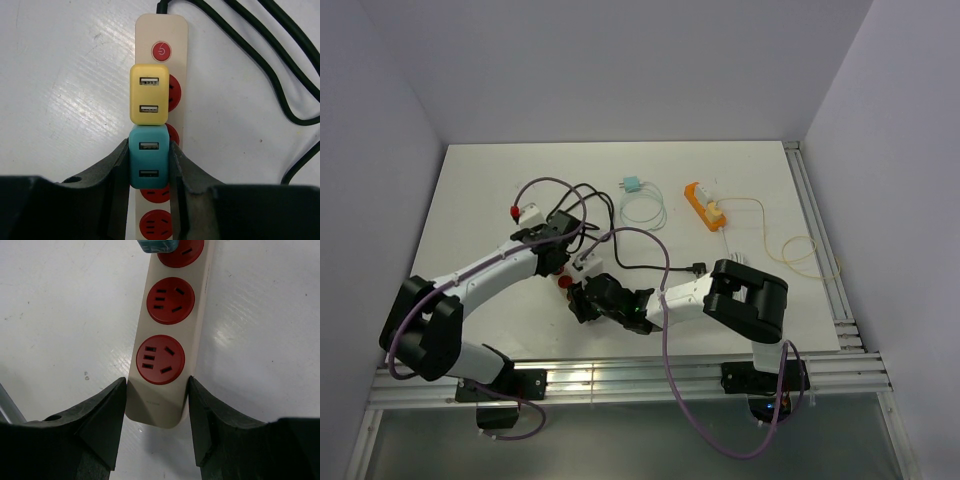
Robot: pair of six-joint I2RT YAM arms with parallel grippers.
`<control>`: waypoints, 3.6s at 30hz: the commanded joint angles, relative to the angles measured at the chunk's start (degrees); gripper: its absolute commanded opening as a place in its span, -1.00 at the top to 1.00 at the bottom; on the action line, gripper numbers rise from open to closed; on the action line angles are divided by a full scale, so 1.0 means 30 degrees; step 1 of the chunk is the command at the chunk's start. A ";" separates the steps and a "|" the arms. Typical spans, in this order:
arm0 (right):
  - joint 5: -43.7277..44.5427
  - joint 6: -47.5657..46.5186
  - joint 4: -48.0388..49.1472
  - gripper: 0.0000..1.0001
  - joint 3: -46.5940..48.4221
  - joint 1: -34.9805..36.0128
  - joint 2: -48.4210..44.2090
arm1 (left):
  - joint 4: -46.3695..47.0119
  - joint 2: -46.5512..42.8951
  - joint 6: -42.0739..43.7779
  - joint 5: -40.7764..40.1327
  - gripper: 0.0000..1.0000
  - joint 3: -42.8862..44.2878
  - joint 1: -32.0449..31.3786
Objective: Insert the plug
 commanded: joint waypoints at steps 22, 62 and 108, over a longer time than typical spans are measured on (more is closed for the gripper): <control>-0.1144 0.0422 -0.1169 1.00 -0.0570 0.0215 -0.0077 | -0.0808 0.2680 -0.1207 0.4056 0.99 -0.1548 -0.1767; 0.0554 0.0894 -0.9482 -0.74 0.5428 -0.7131 -0.2927 | -0.8865 -0.7901 0.5297 0.2233 -0.99 0.8391 0.4678; -0.4690 -0.1570 -1.8013 -0.52 2.7201 -1.3731 1.3046 | -0.5995 -0.8953 0.5826 0.6487 -0.99 0.4899 0.4679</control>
